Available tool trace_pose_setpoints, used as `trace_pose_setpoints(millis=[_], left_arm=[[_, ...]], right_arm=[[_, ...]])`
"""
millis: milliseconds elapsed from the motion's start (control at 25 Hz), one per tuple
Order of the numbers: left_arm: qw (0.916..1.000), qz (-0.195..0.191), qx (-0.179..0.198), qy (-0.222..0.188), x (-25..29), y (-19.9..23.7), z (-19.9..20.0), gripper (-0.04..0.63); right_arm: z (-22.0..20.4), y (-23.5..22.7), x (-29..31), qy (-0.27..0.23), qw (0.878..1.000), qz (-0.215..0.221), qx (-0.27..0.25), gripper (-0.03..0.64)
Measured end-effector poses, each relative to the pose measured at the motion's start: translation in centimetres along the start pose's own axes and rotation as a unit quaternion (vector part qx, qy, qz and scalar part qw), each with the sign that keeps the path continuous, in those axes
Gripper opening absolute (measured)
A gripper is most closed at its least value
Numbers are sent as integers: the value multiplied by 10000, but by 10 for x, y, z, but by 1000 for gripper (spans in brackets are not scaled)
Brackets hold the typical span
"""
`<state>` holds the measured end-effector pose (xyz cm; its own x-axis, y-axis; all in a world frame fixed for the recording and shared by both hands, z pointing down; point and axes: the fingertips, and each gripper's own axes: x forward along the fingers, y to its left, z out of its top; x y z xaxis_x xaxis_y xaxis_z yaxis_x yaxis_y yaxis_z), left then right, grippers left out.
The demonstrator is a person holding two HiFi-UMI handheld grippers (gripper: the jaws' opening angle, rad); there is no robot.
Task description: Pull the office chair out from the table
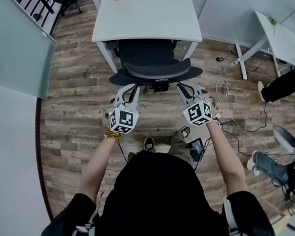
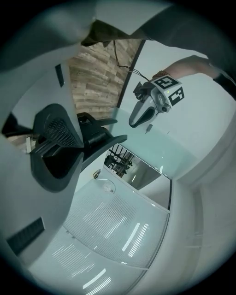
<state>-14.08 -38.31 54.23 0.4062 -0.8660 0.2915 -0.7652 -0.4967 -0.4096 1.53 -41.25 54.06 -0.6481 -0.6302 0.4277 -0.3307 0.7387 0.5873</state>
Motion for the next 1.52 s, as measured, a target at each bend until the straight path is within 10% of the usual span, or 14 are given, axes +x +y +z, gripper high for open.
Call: trace_pose_setpoints(millis=[520,880,1200,1520], left_arm=[[9750,-698,1822,1068,47,-23,-53,100],[9603,-1064,2120,1469,66,-28,-75,161],[9300,-1417,2749,1987,80,-27,-112,175],[9342,-1478,2469,2108,87,-32,-126,132]], right_arm=[[-57,16,39,499,9816,1004,-1546,8],[-91,18,57,892,9627,1520,-2051,87],[-120,19,71,1256,9514,1770,-2186,110],[-139,23,85,1494,9485,1842,-2100,110]])
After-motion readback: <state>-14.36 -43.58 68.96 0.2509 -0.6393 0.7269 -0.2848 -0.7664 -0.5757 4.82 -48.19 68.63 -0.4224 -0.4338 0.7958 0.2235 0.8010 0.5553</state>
